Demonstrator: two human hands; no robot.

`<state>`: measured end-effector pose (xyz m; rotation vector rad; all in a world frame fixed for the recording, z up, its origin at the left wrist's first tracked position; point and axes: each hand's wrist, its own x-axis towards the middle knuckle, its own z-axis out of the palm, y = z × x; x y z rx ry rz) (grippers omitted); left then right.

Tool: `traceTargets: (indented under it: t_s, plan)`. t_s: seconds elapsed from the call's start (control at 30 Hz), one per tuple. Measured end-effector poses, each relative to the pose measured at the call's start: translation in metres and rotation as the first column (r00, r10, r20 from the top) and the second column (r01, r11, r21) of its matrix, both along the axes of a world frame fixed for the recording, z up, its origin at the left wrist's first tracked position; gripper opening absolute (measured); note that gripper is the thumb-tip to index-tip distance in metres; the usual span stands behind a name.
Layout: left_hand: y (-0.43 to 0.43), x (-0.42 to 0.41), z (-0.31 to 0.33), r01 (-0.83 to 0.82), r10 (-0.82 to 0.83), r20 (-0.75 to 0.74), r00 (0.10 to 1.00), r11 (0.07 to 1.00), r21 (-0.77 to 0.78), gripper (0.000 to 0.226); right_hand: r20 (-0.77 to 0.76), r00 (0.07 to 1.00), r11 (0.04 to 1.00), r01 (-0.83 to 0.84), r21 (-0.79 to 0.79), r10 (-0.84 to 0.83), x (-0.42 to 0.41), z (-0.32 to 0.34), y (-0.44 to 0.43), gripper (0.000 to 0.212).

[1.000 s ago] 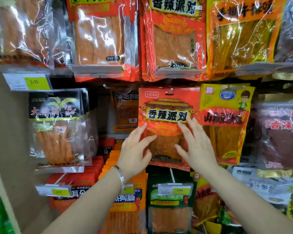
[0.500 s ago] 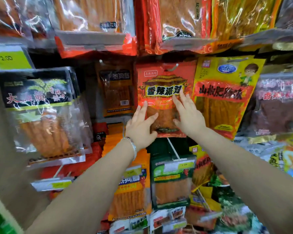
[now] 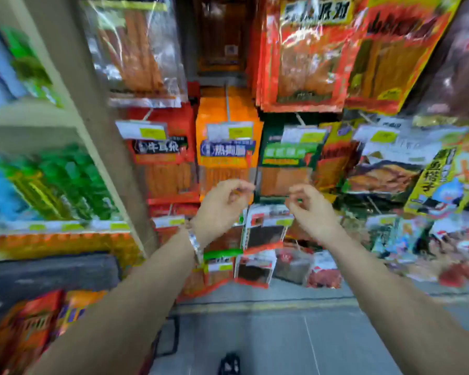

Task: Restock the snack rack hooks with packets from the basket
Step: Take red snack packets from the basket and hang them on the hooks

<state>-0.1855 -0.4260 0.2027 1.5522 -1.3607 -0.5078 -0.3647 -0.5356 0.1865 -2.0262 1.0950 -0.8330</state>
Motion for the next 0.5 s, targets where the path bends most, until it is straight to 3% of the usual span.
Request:
traceTargets:
  t_s: [0.1, 0.17, 0.27, 0.4, 0.43, 0.5]
  plan:
    - [0.103, -0.027, -0.099, -0.005, 0.112, -0.333, 0.936, 0.952, 0.305, 0.032, -0.133, 0.988, 0.955, -0.034, 0.295, 0.077, -0.028, -0.091, 0.078, 0.017]
    - [0.179, -0.046, -0.152, -0.088, 0.292, -0.375, 0.88, 0.876, 0.474, 0.038, -0.292, 0.941, 0.857, 0.004, 0.515, 0.171, -0.048, -0.144, 0.134, 0.015]
    - [0.281, -0.069, -0.198, -0.133, 0.476, -0.296, 0.828, 0.68, 0.721, 0.03, -0.343, 0.906, 0.731, 0.057, 0.68, 0.248, -0.071, -0.201, 0.217, 0.016]
    - [0.383, -0.087, -0.232, -0.154, 0.673, -0.24, 0.699, 0.47, 0.869, 0.013, -0.413, 0.81, 0.556, 0.133, 0.821, 0.416, -0.087, -0.239, 0.297, 0.009]
    - [0.403, -0.089, -0.238, -0.148, 0.719, -0.234, 0.655, 0.426, 0.893, 0.017, -0.428, 0.763, 0.534, 0.131, 0.836, 0.484, -0.088, -0.246, 0.309, 0.005]
    - [0.435, -0.089, -0.245, -0.148, 0.748, -0.189, 0.636, 0.358, 0.922, 0.023, -0.502, 0.558, 0.585, 0.037, 0.81, 0.661, -0.08, -0.254, 0.325, 0.021]
